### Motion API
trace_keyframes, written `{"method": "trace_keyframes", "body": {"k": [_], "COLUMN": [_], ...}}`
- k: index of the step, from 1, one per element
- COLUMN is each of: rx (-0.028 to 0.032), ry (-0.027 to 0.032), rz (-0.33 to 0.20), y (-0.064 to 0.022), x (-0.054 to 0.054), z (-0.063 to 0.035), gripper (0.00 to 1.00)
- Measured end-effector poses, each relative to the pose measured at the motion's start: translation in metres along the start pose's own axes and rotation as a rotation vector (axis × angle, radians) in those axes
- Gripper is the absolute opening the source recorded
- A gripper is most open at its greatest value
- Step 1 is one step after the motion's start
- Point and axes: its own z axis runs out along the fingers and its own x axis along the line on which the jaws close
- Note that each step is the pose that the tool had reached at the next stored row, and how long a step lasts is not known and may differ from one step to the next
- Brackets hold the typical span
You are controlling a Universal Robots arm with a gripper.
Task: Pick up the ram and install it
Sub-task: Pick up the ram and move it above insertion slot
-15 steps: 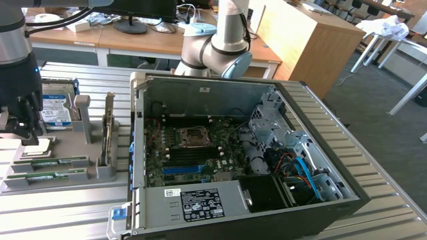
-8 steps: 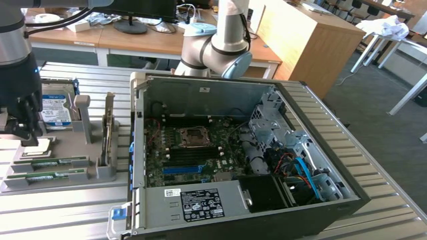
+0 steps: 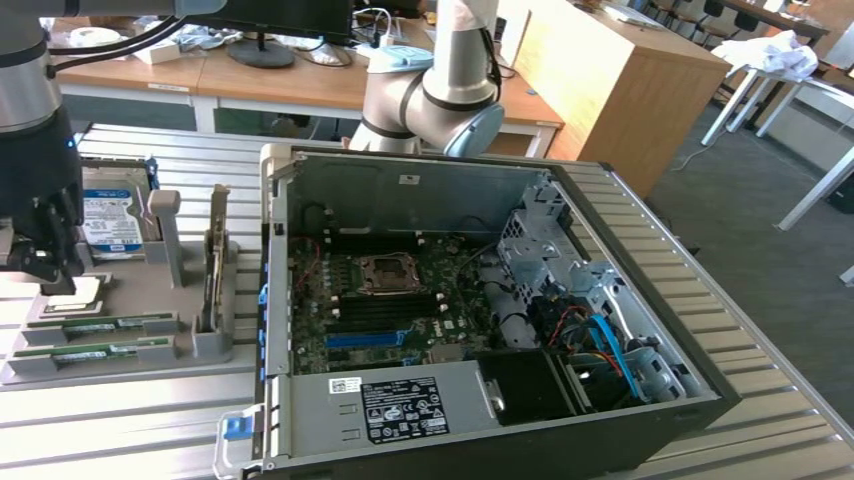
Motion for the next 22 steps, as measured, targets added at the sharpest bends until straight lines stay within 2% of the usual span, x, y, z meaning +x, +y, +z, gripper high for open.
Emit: {"method": "trace_keyframes", "body": {"k": [9,22], "rx": [0.0000,0.0000], "ry": [0.0000,0.0000], "rz": [0.000,0.000], "y": [-0.0001,-0.0007], "x": [0.000,0.000], "z": [0.0019,0.0187], "gripper": [0.30,0.30]}}
